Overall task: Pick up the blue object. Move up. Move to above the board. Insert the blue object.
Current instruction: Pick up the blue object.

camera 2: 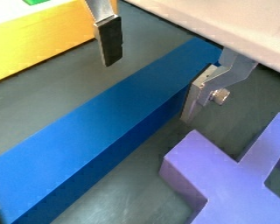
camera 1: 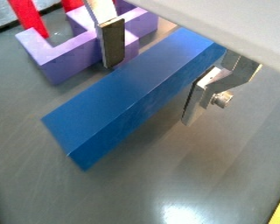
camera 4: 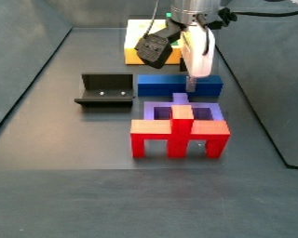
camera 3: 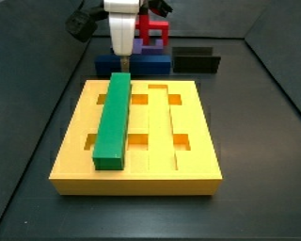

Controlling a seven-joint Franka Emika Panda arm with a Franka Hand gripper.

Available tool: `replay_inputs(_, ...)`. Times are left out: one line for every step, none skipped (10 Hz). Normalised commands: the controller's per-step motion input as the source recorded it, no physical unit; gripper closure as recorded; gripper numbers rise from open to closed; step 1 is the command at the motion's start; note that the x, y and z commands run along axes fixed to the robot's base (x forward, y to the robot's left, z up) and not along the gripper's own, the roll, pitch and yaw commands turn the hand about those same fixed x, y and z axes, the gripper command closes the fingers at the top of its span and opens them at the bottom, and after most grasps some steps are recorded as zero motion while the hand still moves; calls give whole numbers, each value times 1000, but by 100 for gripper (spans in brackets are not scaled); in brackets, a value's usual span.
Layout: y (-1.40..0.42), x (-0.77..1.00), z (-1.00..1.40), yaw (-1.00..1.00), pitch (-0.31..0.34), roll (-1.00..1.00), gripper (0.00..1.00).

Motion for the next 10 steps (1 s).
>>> replay_inputs(26,134,0,0,0,-13,0)
replay_inputs(3,66,-54,0,0,0,0)
replay_inputs(0,63,-146,-29,0,0,0)
replay_inputs(9,23,-163,-26,0,0,0)
replay_inputs(3,46,-174,-40,0,-9,0)
replay_inputs(6,46,-77,-40,0,0,0)
replay_inputs(0,0,0,0,0,0,0)
replay_inputs(0,0,0,0,0,0,100)
replay_inputs(0,0,0,0,0,0,100)
replay_inputs(0,0,0,0,0,0,100)
